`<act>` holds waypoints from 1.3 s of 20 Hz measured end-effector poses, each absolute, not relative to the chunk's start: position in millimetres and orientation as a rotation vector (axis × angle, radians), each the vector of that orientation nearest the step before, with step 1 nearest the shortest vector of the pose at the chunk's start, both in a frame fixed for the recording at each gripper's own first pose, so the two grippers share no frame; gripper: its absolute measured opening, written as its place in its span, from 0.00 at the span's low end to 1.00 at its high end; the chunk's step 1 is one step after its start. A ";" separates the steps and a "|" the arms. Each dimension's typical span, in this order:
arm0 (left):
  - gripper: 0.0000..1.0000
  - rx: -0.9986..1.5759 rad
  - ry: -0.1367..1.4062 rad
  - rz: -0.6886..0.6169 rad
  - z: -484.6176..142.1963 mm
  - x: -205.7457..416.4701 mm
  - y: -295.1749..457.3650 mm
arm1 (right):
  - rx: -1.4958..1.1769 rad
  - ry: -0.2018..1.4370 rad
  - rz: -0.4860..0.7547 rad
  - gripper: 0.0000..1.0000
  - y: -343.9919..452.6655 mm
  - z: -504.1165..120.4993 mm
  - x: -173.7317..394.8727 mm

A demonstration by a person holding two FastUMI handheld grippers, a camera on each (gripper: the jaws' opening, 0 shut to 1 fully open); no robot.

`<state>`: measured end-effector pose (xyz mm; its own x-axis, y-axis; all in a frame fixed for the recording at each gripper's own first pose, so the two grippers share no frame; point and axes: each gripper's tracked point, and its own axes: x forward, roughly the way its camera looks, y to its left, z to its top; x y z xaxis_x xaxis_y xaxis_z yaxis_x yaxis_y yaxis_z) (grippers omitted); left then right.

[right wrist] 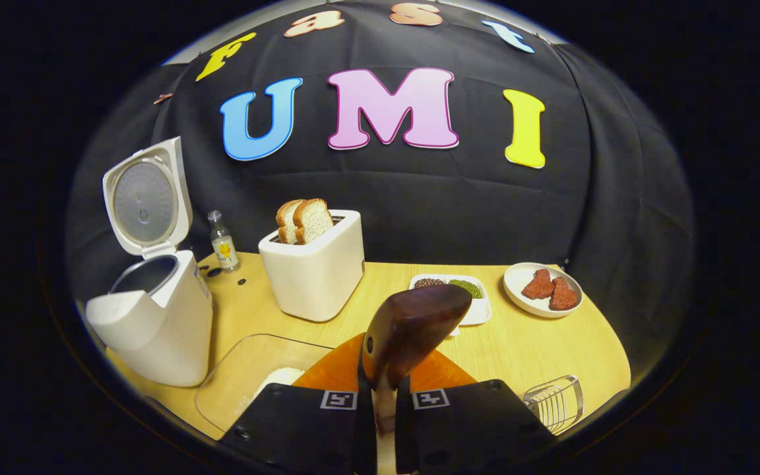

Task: Close the left gripper, press the button to open the rice cooker; take a wooden spoon from the chopstick holder with the right hand, scoop a spoonful of rice and pour it into the rice cooker, then put the wooden spoon back into the chopstick holder.

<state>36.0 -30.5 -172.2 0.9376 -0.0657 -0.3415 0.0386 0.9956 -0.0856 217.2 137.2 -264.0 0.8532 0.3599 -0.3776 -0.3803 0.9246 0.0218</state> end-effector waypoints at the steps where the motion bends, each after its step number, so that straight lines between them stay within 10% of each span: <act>1: 0.96 -0.068 0.356 -0.060 -174.1 36.0 -30.7 | -0.058 0.380 0.394 0.16 143.4 -267.9 212.3; 26: 0.96 -0.162 0.269 -0.069 -132.8 41.4 -6.5 | 0.691 0.777 0.176 0.16 173.0 -272.3 150.1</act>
<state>41.4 -6.5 -132.8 0.9618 -0.0897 -0.2587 0.0464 0.9845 -0.1688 150.1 173.0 -272.3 0.7110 0.3899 -0.5852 0.0993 0.7682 0.6325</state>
